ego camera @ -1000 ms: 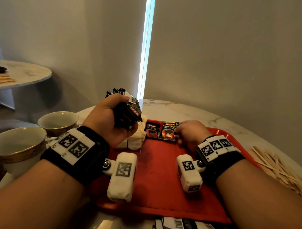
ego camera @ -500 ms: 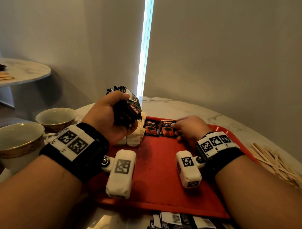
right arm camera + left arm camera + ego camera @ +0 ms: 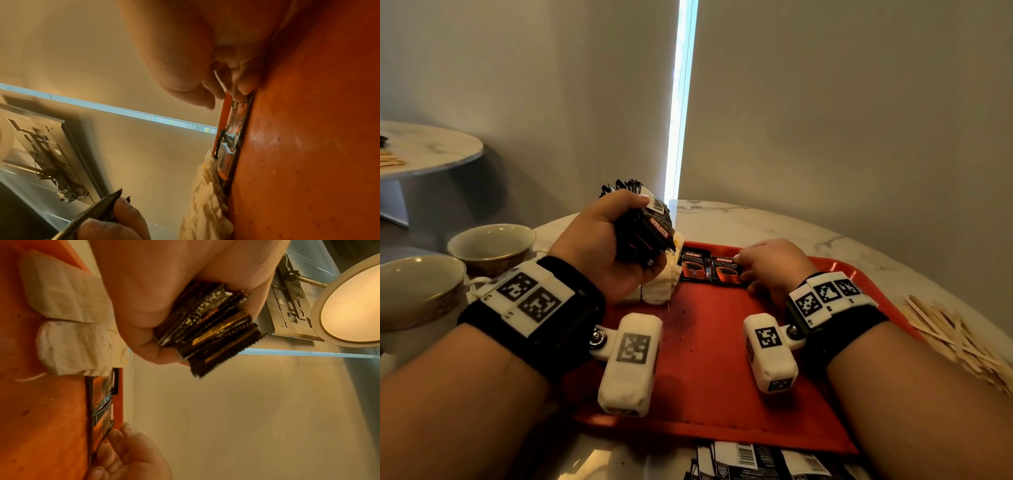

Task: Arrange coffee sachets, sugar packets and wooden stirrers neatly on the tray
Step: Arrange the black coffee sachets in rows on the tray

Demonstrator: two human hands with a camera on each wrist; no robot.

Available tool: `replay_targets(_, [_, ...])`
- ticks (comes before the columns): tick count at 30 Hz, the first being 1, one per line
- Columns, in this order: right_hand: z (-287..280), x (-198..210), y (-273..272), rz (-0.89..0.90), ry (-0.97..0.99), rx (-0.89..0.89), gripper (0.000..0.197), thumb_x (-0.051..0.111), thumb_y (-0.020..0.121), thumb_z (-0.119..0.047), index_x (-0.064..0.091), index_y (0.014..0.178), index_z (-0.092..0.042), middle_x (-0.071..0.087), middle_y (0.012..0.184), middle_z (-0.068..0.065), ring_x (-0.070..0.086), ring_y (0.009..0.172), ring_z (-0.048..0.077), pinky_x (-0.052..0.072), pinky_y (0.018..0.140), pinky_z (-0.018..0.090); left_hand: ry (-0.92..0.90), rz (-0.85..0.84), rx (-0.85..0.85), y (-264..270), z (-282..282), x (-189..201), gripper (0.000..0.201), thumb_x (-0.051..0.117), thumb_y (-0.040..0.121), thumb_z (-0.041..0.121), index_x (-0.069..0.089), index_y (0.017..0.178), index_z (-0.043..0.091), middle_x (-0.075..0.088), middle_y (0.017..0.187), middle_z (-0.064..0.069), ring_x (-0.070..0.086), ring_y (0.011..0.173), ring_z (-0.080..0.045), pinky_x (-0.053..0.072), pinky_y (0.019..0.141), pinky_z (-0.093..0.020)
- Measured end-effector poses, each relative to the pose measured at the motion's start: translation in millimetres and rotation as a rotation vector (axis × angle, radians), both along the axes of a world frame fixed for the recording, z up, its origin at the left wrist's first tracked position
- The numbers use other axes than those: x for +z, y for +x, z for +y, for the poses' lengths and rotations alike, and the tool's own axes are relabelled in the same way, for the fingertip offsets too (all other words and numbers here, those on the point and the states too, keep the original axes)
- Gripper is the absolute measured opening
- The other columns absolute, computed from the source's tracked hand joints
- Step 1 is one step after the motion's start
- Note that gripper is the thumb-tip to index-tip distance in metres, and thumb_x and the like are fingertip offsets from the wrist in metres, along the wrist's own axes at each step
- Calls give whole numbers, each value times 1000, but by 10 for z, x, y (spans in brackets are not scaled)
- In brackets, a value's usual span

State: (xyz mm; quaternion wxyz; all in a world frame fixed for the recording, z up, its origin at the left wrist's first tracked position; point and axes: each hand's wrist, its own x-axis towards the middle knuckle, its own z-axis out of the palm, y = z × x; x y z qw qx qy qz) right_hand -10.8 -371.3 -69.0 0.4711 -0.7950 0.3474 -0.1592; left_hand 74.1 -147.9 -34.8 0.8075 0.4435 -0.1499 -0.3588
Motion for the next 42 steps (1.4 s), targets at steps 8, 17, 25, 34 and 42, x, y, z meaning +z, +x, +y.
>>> replay_targets(8, [48, 48, -29, -73, -19, -18, 2, 68, 88, -16, 69, 88, -15, 72, 86, 10, 68, 75, 27, 58, 75, 45, -8, 8, 10, -18, -1, 1, 61, 63, 81, 29, 56, 136, 5, 68, 91, -14, 67, 72, -21, 53, 61, -30])
replay_targets(17, [437, 297, -140, -535, 22, 354, 30, 72, 83, -7, 78, 99, -32, 70, 103, 0, 63, 79, 7, 47, 60, 19, -38, 21, -26, -96, -32, 25, 44, 52, 91, 26, 58, 126, 0, 72, 87, -19, 70, 68, -22, 55, 59, -26])
replay_targets(25, [560, 379, -183, -514, 21, 612, 57, 88, 51, -25, 75, 102, -50, 67, 113, -10, 59, 104, 5, 56, 85, 32, -78, 60, -18, -149, -46, 34, 50, 56, 93, 33, 58, 134, 3, 64, 108, -18, 68, 77, -24, 58, 61, -29])
replay_targets(34, [595, 324, -151, -559, -113, 600, 46, 83, 66, -16, 75, 104, -41, 68, 124, -5, 61, 112, 7, 52, 94, 28, -88, 81, -97, -130, -37, 25, 50, 57, 95, 39, 59, 130, 3, 66, 105, -17, 71, 78, -26, 58, 62, -33])
replay_targets(42, [591, 301, -125, -566, -43, 576, 40, 83, 66, -18, 79, 100, -38, 63, 129, 1, 60, 120, 14, 56, 94, 54, -78, 98, -110, -112, -51, 22, 57, 60, 93, 40, 55, 138, 5, 64, 103, -15, 68, 73, -24, 58, 61, -31])
